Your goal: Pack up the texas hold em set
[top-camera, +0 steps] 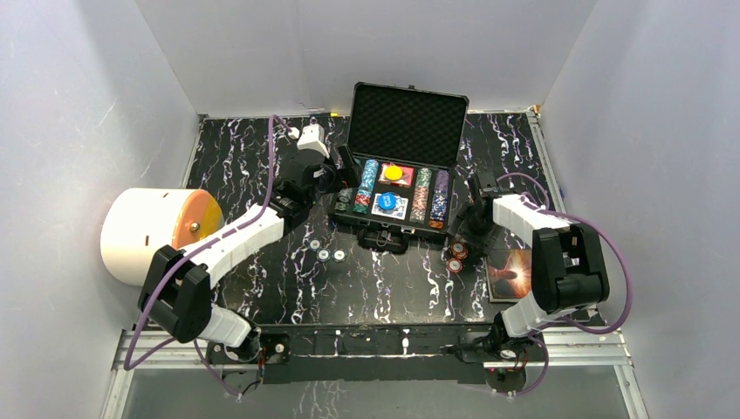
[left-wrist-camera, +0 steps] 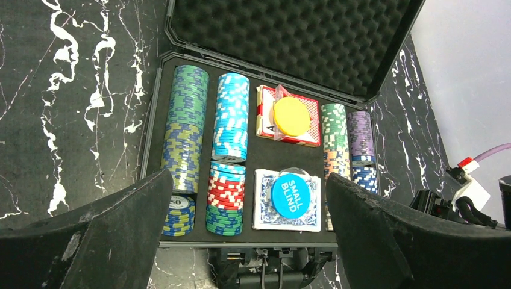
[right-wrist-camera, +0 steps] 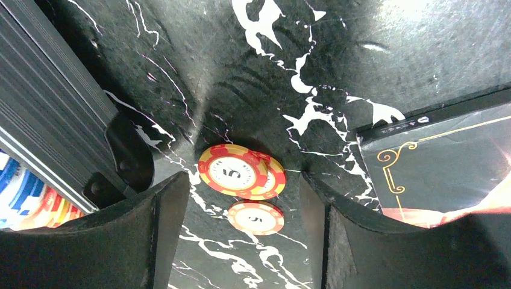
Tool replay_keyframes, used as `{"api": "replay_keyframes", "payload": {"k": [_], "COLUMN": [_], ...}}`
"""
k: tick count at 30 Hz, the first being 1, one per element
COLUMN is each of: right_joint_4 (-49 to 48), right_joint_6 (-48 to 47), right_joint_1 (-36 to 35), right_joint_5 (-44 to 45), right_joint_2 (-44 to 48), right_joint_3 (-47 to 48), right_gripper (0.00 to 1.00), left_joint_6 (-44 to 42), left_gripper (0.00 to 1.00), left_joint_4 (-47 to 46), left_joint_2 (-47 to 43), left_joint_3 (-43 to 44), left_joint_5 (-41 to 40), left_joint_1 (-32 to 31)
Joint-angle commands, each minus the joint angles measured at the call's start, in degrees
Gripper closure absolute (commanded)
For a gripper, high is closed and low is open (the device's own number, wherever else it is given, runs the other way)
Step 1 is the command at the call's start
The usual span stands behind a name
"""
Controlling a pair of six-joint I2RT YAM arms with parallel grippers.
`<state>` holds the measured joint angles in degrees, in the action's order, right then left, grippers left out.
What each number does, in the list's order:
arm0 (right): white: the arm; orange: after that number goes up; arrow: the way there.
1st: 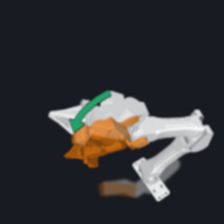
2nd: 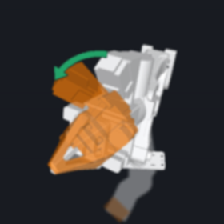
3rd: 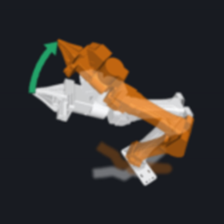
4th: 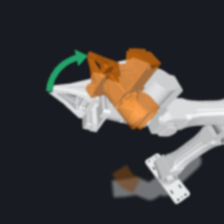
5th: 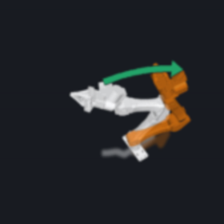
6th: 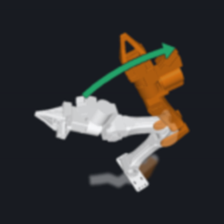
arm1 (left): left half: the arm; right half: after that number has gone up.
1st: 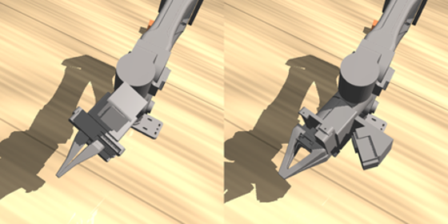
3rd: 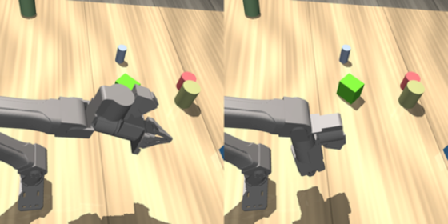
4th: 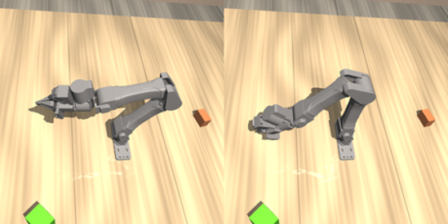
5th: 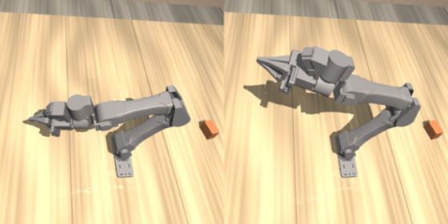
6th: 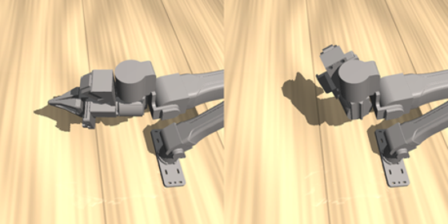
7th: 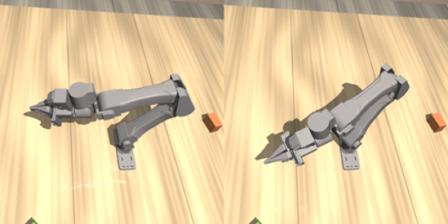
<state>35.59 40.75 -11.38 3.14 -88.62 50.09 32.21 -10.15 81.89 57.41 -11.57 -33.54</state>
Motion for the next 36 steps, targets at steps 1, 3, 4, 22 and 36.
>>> {"api": "replay_keyframes", "payload": {"k": [1, 3, 4, 22, 36], "right_joint_4": [-3.43, -2.71, -2.03, 5.94, 6.66], "right_joint_6": [2.45, 2.40, 2.29, 0.31, -2.86], "right_joint_1": [-0.41, -0.47, -0.49, -0.51, -0.70], "right_joint_5": [2.29, 3.04, 3.56, 7.02, 3.90], "right_joint_2": [0.10, -0.63, -1.09, -2.47, -1.35], "right_joint_3": [-0.66, -0.86, -0.87, 1.46, 2.25], "right_gripper": [0.24, 0.24, 0.24, 0.44, 0.28], "left_joint_6": [-0.40, -0.92, -1.11, -3.44, -4.60], "left_gripper": [0.02, 0.02, 0.02, 0.02, 0.02], "left_joint_4": [-0.92, -1.18, -1.22, -1.93, -2.25], "left_joint_2": [-1.68, -1.80, -1.82, -0.29, 0.51], "left_joint_3": [1.07, 1.04, 1.04, 1.73, 2.71], "left_joint_5": [-0.65, -0.75, -0.91, -2.13, -2.29], "left_joint_1": [-0.01, -0.01, -0.01, 0.00, -0.02]}}
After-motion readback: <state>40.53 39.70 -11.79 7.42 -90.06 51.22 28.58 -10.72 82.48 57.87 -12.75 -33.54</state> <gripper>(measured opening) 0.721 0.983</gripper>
